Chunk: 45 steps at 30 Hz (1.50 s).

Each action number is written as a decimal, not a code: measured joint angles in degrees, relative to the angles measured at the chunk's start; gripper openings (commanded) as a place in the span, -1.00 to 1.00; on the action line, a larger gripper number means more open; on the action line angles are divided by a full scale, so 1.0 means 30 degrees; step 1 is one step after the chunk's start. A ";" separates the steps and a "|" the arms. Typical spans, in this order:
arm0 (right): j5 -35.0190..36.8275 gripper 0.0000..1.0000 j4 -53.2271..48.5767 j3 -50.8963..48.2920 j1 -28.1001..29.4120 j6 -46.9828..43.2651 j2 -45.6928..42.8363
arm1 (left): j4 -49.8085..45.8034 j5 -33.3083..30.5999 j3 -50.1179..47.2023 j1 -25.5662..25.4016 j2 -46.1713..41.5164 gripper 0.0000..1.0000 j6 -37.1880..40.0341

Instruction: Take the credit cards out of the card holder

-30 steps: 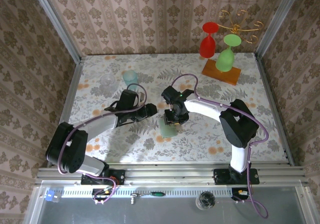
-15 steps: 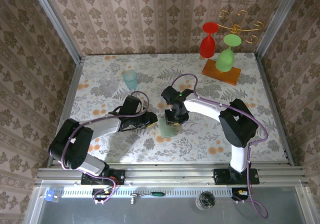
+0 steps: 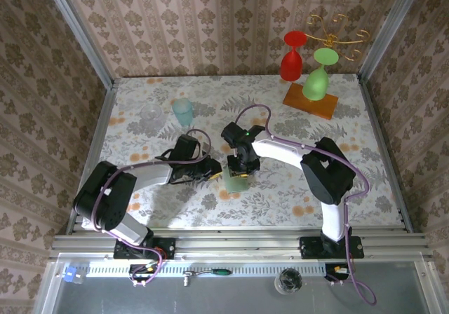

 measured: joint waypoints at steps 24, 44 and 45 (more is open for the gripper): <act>0.0321 -0.76 -0.0787 0.0627 0.0153 0.0401 0.0816 | 0.2907 0.2688 0.0022 -0.0211 0.2164 -0.81 -0.1581; 0.1654 -1.00 -0.1166 0.0889 0.0481 0.0036 0.0743 | -0.2557 0.3490 0.3475 -0.0328 0.4605 -0.97 0.2404; 0.1843 -1.00 -0.1239 0.0925 0.0546 -0.0022 0.0743 | -0.2506 0.3730 0.3475 -0.0219 0.4721 -0.98 0.2506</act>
